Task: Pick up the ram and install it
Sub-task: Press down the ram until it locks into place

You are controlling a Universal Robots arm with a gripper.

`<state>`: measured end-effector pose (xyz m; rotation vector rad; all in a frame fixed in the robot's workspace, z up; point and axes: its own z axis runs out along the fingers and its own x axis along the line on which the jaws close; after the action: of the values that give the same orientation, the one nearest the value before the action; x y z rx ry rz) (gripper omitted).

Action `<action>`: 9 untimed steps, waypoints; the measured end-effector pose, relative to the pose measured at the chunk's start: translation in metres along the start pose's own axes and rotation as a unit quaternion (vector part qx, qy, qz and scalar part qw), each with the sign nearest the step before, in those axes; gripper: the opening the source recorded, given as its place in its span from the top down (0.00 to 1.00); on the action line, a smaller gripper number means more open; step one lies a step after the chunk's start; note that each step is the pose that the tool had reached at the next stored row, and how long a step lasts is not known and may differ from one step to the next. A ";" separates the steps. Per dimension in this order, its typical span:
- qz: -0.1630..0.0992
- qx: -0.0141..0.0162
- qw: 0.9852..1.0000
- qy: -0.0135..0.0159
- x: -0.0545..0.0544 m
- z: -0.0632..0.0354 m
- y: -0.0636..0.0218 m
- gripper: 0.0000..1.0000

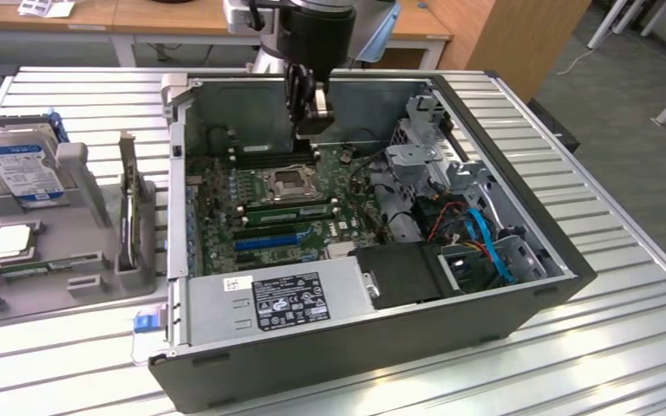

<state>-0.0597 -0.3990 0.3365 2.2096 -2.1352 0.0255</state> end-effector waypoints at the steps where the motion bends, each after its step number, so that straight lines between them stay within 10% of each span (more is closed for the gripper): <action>1: 0.000 0.000 1.000 0.000 0.000 0.0000 0.0000 0.89; 9: 0.000 0.000 1.000 0.000 0.000 0.0000 0.0001 0.89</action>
<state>-0.0598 -0.3990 0.3365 2.2096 -2.1353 0.0255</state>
